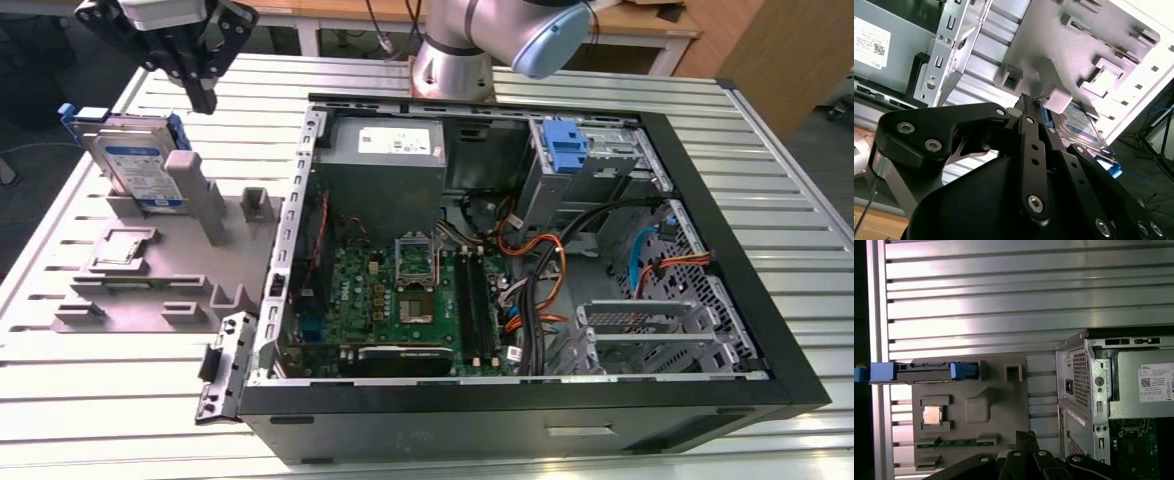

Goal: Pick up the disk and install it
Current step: 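Reach for the disk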

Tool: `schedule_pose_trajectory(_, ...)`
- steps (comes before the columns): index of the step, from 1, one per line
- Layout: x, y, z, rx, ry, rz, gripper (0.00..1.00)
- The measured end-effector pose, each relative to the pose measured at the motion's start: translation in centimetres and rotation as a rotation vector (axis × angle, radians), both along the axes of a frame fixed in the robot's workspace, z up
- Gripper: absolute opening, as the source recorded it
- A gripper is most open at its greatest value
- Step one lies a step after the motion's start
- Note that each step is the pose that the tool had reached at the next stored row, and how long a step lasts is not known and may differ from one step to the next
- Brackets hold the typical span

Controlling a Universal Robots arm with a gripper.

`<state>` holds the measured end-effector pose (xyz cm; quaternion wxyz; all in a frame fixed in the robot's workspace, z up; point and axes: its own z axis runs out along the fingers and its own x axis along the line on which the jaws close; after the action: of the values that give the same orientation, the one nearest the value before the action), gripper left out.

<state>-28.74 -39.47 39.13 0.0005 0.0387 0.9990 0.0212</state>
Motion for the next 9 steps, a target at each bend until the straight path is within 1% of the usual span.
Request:
schedule_pose_trajectory(4, -0.53, 0.01, -0.02, 0.0001, 0.0022, 0.000, 0.11)
schedule_pose_trajectory(9, -1.69, 0.08, -0.05, 0.0000, 0.0033, 0.000, 0.11)
